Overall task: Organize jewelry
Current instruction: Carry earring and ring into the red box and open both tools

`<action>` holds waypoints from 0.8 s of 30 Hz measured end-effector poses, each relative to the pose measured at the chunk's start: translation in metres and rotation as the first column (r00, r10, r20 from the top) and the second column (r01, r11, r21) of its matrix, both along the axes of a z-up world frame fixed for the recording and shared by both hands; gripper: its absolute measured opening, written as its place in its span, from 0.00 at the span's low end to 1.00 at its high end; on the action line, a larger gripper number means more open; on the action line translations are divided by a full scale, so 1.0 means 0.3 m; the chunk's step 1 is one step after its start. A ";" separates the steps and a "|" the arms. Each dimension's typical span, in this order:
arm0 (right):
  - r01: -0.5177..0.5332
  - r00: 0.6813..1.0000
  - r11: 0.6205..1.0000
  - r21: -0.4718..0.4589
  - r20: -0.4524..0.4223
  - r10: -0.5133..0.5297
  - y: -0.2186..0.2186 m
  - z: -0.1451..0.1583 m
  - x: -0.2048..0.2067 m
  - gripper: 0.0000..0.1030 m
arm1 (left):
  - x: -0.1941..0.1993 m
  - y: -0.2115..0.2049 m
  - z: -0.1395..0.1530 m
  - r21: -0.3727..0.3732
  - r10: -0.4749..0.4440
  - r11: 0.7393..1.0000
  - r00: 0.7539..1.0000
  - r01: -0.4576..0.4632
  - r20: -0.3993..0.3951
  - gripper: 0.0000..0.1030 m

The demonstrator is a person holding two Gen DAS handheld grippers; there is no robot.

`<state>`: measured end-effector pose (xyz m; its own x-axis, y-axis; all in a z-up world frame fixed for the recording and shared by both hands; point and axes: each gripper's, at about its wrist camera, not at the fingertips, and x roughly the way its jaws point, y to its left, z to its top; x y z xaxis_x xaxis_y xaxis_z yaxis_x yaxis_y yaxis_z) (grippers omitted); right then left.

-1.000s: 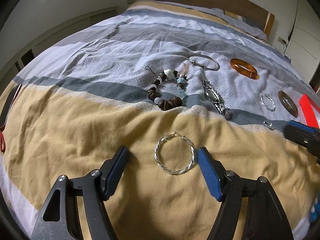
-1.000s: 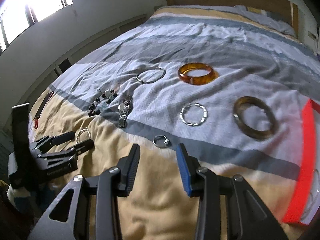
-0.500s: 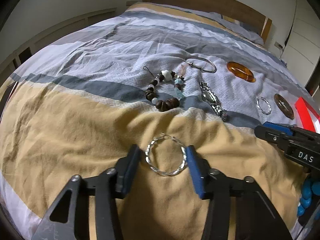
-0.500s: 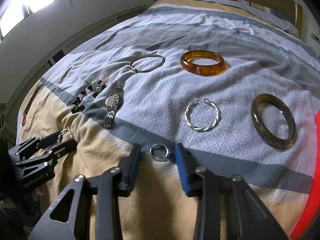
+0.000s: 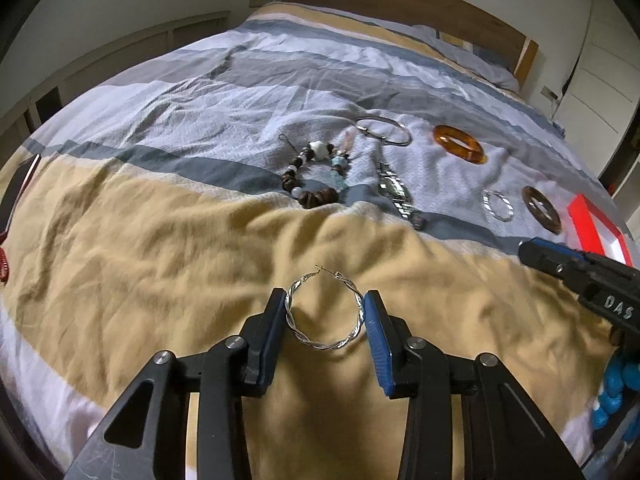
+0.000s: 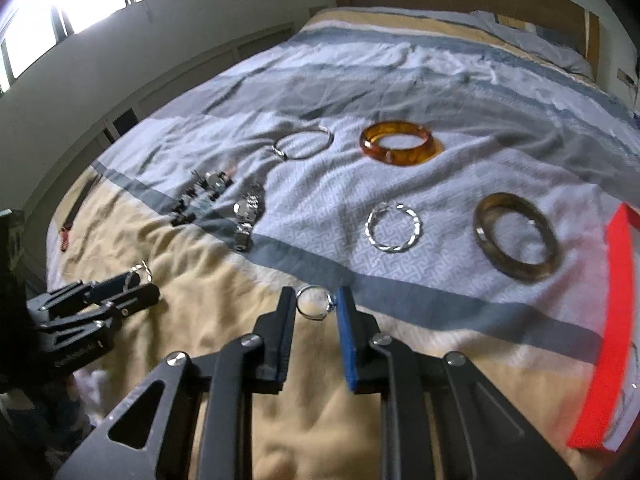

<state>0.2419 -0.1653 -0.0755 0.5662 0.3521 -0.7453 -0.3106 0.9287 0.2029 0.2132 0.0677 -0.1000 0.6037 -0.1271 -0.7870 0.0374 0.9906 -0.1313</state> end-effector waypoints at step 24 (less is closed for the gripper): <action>0.262 0.958 0.964 0.054 0.106 -0.266 -0.464 0.255 -0.588 0.19 | -0.369 -0.374 0.292 0.032 -0.217 0.976 0.973 0.215 0.080 0.38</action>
